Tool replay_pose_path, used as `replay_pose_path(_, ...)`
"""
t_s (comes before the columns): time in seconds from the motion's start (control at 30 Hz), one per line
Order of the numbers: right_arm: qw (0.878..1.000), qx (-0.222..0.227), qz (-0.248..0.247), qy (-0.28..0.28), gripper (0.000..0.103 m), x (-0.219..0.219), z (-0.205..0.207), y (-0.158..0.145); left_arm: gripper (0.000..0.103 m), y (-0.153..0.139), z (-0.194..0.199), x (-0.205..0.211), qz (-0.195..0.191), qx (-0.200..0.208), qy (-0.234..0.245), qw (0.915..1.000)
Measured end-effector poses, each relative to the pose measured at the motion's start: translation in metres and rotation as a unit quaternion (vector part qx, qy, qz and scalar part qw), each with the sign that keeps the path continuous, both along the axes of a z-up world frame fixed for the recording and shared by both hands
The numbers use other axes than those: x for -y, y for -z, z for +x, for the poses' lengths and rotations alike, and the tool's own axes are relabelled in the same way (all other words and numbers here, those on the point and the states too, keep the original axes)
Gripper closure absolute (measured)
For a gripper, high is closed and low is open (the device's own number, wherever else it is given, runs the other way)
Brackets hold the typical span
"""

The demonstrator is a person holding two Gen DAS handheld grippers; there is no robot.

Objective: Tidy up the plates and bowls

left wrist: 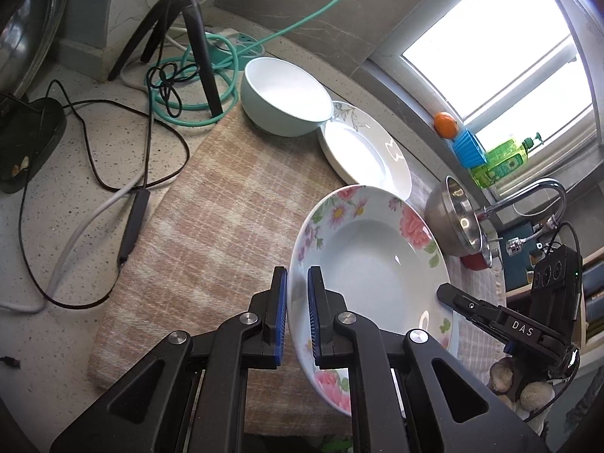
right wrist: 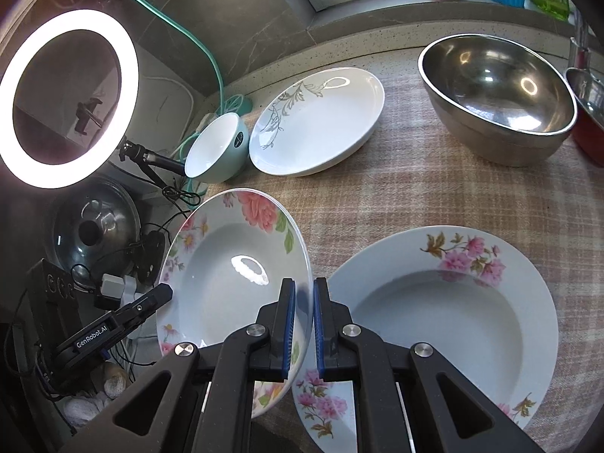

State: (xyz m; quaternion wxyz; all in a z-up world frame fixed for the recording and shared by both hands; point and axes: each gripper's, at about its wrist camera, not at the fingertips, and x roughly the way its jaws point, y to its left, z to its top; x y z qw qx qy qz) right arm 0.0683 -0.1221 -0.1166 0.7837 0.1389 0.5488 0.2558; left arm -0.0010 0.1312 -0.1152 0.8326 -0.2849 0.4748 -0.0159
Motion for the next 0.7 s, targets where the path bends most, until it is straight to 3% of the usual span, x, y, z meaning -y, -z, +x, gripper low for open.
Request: replay_pose_path(0.7, 0.996, -0.020, -0.026, 0.079, 0.094, 0.098, -0.020, 0.018, 0.094, 0.018, 0.017, 0.091, 0.003, -0.028, 0.104, 0.9941)
